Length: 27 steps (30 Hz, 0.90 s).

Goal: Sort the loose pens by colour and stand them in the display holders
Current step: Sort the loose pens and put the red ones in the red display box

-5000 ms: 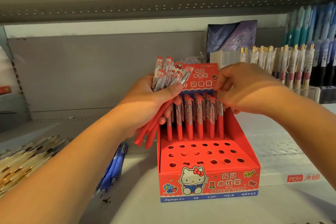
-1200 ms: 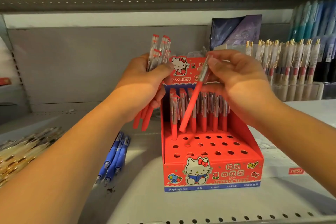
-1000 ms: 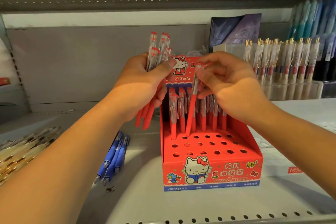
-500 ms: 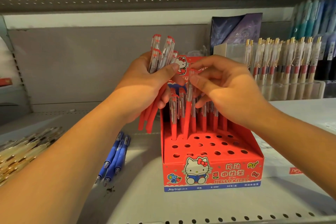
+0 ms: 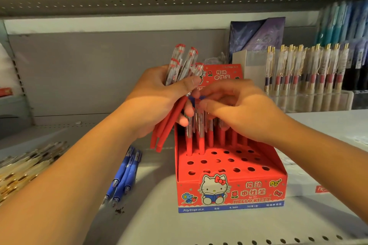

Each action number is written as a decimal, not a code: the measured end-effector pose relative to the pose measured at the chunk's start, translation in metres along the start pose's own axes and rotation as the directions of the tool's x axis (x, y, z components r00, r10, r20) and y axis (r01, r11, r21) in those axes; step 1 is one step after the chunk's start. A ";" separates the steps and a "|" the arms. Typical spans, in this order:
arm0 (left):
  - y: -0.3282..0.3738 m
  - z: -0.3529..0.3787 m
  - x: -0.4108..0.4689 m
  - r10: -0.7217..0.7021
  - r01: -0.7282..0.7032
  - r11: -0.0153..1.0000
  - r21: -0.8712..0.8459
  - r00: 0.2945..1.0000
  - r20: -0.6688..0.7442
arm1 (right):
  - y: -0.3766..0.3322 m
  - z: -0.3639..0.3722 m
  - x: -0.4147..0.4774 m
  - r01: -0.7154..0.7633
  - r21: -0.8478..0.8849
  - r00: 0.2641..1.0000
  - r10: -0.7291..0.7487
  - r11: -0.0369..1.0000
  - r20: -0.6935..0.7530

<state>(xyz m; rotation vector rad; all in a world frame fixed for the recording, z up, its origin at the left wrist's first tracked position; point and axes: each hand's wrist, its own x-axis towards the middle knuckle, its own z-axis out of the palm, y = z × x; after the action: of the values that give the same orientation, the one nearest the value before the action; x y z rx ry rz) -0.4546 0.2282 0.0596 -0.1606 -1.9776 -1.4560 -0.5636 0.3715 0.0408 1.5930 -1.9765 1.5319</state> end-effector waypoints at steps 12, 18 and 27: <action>0.004 0.003 -0.006 -0.041 0.048 0.998 -0.040 0.985 0.167 | -0.015 -0.006 0.000 -0.029 0.487 0.994 0.075 0.873 -0.075; 0.003 0.001 -0.005 -0.062 0.076 0.995 -0.070 0.981 0.186 | -0.016 -0.007 0.002 0.024 0.617 0.994 0.045 0.787 -0.096; 0.005 -0.001 -0.003 -0.027 0.031 0.998 -0.058 0.997 0.076 | -0.017 -0.013 0.006 0.091 0.724 0.981 0.064 0.684 -0.183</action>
<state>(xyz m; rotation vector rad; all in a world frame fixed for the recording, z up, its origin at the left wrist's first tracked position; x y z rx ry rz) -0.4497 0.2294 0.0620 -0.2159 -2.0050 -1.5484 -0.5579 0.3797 0.0610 1.5669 -1.2742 2.5712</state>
